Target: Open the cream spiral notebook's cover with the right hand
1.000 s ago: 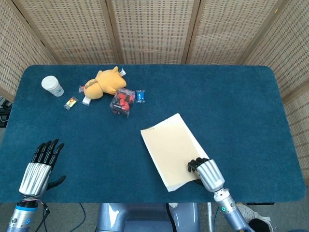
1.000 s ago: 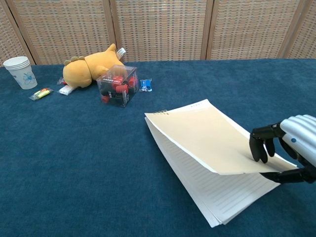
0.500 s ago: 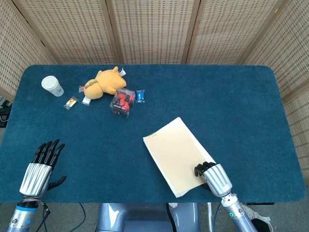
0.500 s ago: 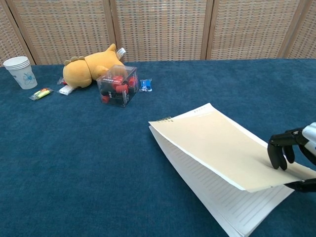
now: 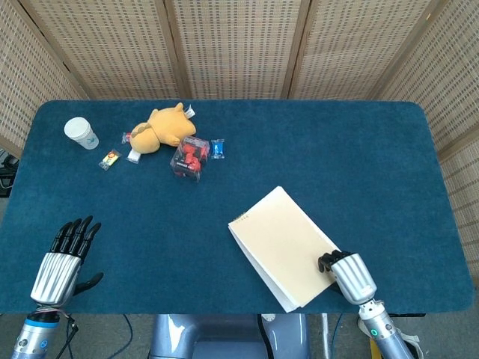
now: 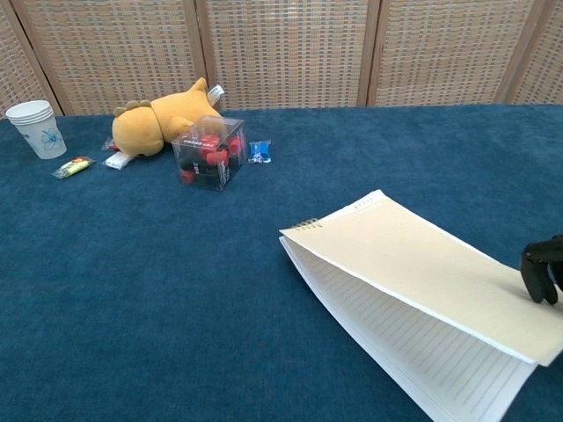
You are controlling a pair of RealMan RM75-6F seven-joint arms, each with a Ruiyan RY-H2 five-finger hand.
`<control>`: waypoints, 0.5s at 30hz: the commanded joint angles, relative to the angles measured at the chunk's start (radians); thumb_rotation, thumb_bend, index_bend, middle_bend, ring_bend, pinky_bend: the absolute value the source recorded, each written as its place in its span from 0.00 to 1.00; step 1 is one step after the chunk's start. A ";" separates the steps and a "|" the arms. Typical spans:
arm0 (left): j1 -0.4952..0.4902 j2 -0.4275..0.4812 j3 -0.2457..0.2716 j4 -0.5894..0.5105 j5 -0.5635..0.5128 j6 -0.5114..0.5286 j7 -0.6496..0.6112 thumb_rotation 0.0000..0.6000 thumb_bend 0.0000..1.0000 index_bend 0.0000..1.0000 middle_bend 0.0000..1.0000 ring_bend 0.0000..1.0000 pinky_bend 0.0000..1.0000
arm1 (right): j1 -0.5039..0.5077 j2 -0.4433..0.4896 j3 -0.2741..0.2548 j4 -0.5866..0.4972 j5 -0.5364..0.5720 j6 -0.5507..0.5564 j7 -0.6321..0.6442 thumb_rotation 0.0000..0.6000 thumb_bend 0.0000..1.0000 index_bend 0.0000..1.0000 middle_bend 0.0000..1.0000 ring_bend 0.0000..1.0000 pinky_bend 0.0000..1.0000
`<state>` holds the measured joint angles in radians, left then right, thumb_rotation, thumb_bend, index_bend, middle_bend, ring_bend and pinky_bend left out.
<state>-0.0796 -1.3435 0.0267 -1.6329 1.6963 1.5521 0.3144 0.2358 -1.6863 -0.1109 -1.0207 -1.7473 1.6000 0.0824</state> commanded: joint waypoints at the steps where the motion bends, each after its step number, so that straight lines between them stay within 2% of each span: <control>1: 0.000 -0.002 0.002 0.000 0.002 -0.002 0.004 1.00 0.01 0.00 0.00 0.00 0.06 | -0.006 0.007 0.004 0.013 0.008 -0.001 0.014 1.00 0.64 0.75 0.74 0.64 0.81; 15: 0.000 -0.004 0.002 -0.002 0.004 -0.003 0.008 1.00 0.01 0.00 0.00 0.00 0.06 | -0.030 0.025 0.013 0.053 0.024 -0.003 0.055 1.00 0.64 0.75 0.74 0.64 0.81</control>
<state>-0.0794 -1.3473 0.0290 -1.6349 1.7002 1.5494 0.3224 0.2069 -1.6616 -0.0967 -0.9684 -1.7230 1.5963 0.1370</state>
